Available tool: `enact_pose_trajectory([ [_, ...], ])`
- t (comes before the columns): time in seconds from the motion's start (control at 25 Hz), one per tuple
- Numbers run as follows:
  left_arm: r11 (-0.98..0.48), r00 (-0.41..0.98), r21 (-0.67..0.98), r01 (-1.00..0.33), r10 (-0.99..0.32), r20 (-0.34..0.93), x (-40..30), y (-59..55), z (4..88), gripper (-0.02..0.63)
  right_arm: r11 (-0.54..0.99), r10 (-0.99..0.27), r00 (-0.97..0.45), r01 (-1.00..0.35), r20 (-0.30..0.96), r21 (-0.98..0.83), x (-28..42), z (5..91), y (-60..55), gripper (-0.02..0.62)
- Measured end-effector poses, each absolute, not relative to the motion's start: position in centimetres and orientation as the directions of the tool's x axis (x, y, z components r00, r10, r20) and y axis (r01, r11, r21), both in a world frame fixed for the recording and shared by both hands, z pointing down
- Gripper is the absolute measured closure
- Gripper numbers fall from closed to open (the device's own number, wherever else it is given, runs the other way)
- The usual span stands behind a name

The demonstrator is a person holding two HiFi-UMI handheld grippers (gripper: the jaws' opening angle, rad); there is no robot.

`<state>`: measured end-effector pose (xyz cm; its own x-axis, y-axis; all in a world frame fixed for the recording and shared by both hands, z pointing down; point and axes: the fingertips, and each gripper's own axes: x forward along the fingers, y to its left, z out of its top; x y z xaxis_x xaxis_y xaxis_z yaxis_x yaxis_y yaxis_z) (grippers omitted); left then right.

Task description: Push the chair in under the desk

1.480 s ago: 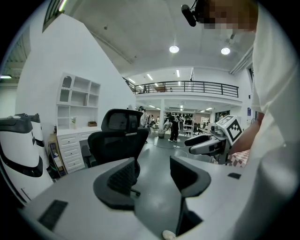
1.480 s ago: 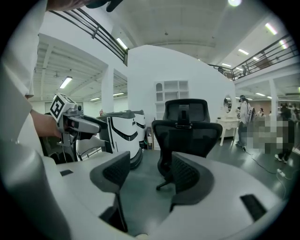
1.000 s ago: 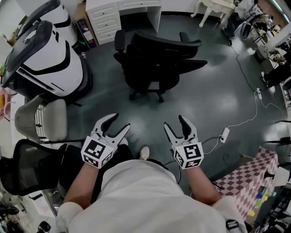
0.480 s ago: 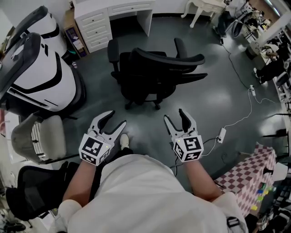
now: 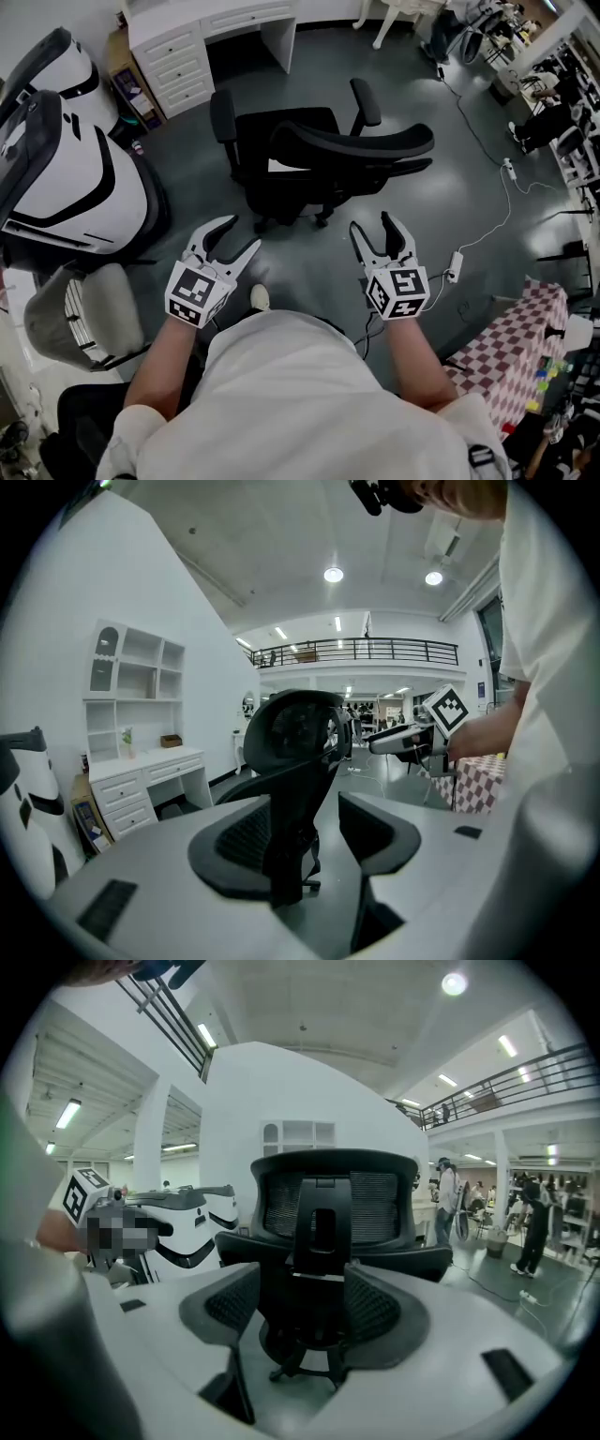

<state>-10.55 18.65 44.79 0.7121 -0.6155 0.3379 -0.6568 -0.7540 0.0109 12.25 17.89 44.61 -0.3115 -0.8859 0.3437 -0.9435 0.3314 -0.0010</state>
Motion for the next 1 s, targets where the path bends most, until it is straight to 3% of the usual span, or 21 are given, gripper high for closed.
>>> enact_pose_trajectory([
  [0.32,-0.799,0.737,-0.065,-0.597,-0.579,0.35,-11.5,14.1,45.3,0.376,0.237,-0.916,-0.225,-0.971,0.332,-0.005,12.7,44.2,14.9,0.308],
  [1.0,-0.867,0.709,-0.242,-0.435,-0.496,0.501,-8.2,7.2,49.3,0.345,0.248,-0.911,-0.245,-0.968,0.332,-0.034,12.8,44.4,10.4,0.288],
])
